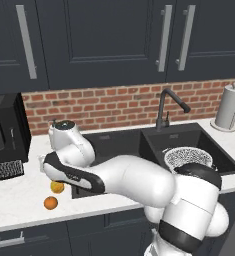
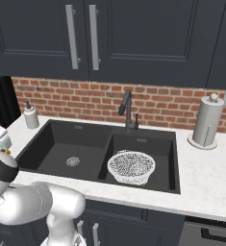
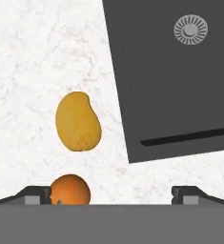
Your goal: Put the colander in the sink, put the tangerine, mango, kiwi in the colander, and turn on the sink faucet and pour water over the colander.
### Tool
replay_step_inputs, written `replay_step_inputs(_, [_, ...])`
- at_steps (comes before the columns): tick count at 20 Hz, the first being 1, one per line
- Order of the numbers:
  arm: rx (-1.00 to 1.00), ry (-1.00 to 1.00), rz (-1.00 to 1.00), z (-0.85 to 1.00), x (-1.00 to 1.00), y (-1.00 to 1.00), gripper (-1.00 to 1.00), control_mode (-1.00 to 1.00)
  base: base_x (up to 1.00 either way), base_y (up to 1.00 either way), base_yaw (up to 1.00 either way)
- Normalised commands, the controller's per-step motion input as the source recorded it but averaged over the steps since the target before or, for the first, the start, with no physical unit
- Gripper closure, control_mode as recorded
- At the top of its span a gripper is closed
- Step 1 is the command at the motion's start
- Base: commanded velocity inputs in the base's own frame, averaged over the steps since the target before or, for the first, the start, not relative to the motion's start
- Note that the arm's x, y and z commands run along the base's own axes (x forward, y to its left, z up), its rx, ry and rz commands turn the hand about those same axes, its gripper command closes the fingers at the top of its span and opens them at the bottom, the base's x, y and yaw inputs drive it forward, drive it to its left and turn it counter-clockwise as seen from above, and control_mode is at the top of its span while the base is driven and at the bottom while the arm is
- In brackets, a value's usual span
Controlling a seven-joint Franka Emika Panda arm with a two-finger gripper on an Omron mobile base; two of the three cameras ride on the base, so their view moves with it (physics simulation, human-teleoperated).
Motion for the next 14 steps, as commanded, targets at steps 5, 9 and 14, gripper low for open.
replay_step_inputs(5, [0.0, 0.18, -0.09, -0.32, 0.36, 0.33, -1.0, -1.0, 0.0, 0.0, 0.0])
replay_step_inputs(9, [0.0, 0.14, -0.07, -0.31, 0.28, 0.29, -1.0, -1.0, 0.0, 0.0, 0.0])
replay_step_inputs(14, [-0.01, 0.07, -0.05, -0.29, 0.13, 0.22, -1.0, -1.0, 0.0, 0.0, 0.0])
